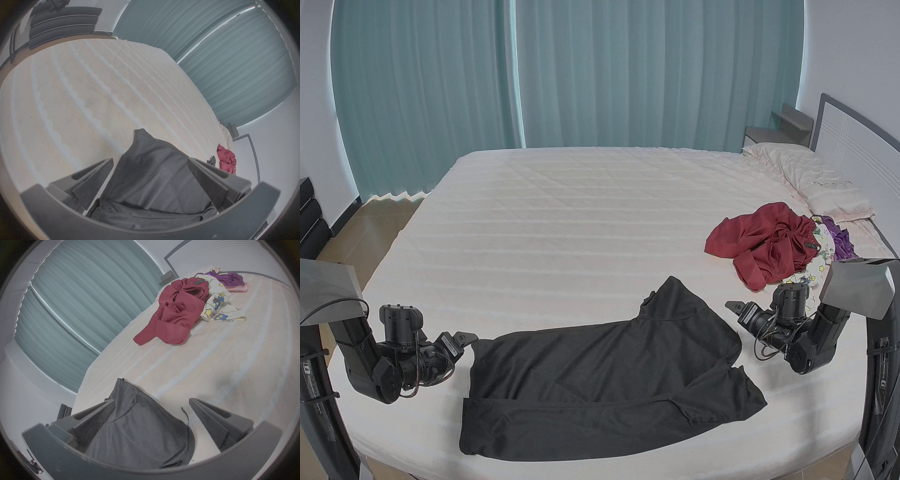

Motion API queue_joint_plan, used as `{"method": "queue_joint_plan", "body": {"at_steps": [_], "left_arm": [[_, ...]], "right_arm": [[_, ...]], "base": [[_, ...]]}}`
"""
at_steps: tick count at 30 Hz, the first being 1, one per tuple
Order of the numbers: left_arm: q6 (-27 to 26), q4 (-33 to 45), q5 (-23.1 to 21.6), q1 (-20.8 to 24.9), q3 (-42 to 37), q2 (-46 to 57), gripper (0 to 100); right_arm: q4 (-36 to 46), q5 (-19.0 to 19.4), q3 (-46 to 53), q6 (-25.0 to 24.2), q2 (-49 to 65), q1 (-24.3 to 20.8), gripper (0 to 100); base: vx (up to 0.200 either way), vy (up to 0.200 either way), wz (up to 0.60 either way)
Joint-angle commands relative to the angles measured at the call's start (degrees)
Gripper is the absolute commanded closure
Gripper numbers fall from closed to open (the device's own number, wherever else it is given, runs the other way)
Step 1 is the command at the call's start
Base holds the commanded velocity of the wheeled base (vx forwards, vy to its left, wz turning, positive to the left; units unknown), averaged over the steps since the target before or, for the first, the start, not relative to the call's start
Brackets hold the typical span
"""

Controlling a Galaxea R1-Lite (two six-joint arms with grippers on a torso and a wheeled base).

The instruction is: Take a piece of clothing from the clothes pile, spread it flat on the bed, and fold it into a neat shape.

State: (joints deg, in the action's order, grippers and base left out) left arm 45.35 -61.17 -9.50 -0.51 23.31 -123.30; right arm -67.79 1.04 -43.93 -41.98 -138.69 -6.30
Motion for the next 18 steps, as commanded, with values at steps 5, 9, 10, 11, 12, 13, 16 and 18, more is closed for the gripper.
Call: {"method": "queue_joint_plan", "body": {"at_steps": [5,9,10,11,12,13,16,18], "left_arm": [[0.53,0.00,0.00,0.25,-0.02,-0.28,0],[0.35,0.00,0.00,0.34,-0.46,-0.28,0],[0.35,0.00,0.00,0.34,-0.46,-0.28,0],[0.27,0.00,0.00,0.34,-0.46,-0.37,0],[0.27,0.00,0.00,0.34,-0.46,-0.37,0],[0.27,0.00,0.09,0.34,-0.19,-0.45,0],[0.35,-0.44,0.53,-0.54,0.51,-0.54,0],[0.35,-1.32,0.71,-1.51,1.04,-0.63,0]], "right_arm": [[0.03,0.11,-0.01,-0.03,-0.09,-0.03,0],[0.03,0.11,-0.10,0.06,-0.09,0.06,0],[0.03,0.02,-0.10,0.06,-0.09,0.06,0],[0.03,0.02,-0.10,0.06,-0.09,0.06,0],[0.03,0.11,-0.10,0.06,-0.09,0.06,0],[0.03,0.02,-0.01,0.06,-0.09,-0.03,0],[0.03,0.02,-0.01,0.06,-0.09,-0.03,0],[0.03,0.02,0.08,0.06,-0.17,-0.11,0]], "base": [[0.000,-0.200,0.00],[0.000,-0.200,0.00],[0.000,0.000,0.00],[0.000,0.000,0.00],[0.000,0.000,0.00],[0.000,0.000,0.00],[0.000,0.000,0.00],[0.000,0.000,0.00]]}}
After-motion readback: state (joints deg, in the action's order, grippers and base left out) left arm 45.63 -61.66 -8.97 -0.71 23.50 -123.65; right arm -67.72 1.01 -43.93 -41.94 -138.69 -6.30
